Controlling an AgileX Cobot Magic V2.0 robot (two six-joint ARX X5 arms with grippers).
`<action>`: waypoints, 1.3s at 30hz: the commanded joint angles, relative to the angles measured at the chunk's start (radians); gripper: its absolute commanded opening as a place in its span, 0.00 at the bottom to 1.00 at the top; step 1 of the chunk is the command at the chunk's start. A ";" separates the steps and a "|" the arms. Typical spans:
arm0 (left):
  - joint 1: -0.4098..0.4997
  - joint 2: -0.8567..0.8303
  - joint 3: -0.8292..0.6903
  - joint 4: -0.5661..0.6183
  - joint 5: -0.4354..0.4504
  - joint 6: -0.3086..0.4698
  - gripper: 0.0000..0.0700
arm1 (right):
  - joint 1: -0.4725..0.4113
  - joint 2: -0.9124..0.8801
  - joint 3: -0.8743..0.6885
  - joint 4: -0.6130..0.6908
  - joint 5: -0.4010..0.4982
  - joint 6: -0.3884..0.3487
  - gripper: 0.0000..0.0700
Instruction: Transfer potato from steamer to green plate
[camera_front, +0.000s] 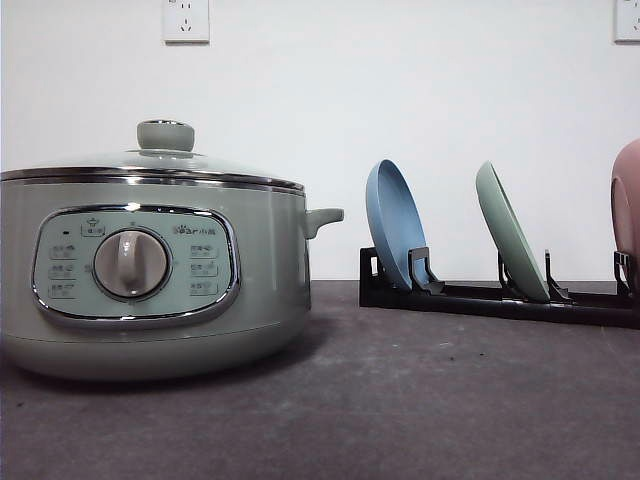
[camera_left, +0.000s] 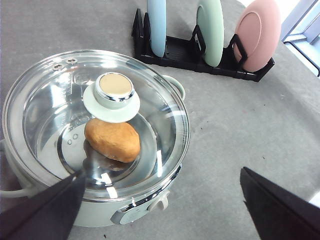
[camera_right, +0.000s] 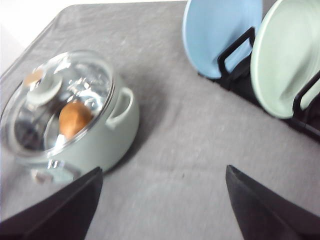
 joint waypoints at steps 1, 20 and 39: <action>-0.003 0.006 0.022 0.008 0.002 0.005 0.90 | 0.003 0.053 0.051 0.019 0.010 0.024 0.71; -0.003 0.006 0.022 0.008 0.002 0.005 0.90 | 0.005 0.684 0.552 0.059 0.063 0.038 0.71; -0.003 0.006 0.022 0.008 0.002 0.006 0.90 | 0.012 0.967 0.572 0.223 0.141 0.064 0.64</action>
